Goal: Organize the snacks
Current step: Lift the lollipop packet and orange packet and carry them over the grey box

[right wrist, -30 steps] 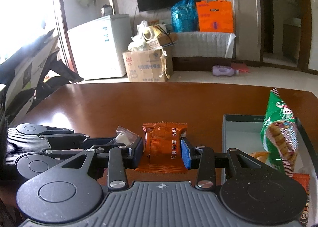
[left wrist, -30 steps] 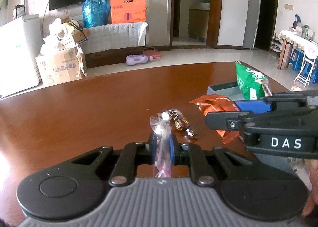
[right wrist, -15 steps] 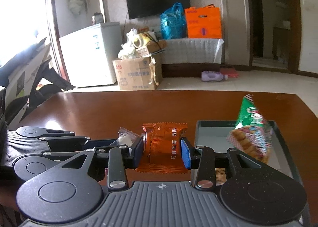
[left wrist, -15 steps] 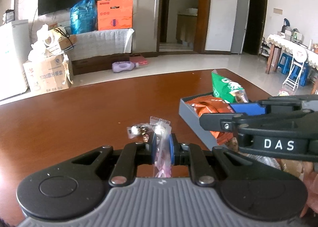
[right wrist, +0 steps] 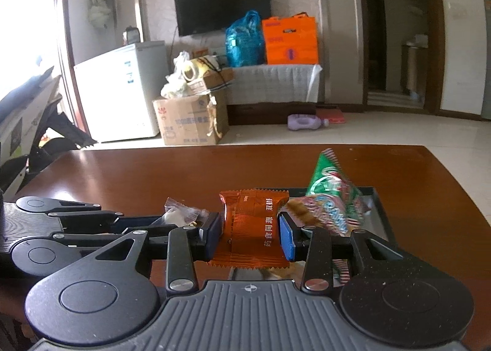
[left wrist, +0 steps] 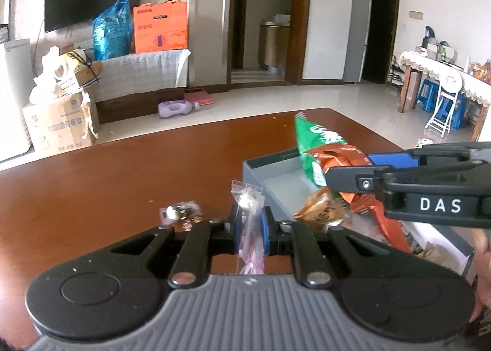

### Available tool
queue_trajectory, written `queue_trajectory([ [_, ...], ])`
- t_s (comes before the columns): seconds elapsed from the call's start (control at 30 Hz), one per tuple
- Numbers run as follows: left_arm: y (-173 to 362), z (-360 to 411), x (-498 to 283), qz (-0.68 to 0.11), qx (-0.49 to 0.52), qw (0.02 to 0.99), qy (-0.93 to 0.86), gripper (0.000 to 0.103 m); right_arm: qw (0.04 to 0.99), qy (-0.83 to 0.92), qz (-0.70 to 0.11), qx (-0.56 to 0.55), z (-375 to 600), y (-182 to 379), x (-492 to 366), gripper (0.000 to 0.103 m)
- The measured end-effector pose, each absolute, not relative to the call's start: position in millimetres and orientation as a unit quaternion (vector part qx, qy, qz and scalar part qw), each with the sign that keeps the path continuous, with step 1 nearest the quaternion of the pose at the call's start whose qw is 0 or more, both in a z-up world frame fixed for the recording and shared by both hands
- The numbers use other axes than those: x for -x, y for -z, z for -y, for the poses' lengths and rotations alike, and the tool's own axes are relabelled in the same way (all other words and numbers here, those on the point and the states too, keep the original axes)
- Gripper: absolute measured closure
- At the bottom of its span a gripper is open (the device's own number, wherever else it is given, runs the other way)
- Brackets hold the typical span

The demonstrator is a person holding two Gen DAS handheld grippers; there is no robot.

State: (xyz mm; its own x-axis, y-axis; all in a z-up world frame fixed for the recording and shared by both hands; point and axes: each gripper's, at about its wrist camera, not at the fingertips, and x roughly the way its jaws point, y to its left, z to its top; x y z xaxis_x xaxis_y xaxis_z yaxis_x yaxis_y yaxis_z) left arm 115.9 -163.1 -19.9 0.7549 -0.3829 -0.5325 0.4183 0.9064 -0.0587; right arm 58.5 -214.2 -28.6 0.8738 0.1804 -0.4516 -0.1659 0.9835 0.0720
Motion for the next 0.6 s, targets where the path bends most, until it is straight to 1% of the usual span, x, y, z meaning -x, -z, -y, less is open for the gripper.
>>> queue_trajectory([
  [0.33,19.1,195.8,-116.1,-0.275,-0.038,0.931,0.235,0.094,0.969,-0.065,-0.237,-0.018,242.4,31.2,-52.5,0.062],
  [0.6,21.4,206.3,-120.4,-0.279,-0.042,0.927,0.249,0.094,0.969,-0.051,-0.242,-0.020,263.6,37.4,-50.2,0.062],
])
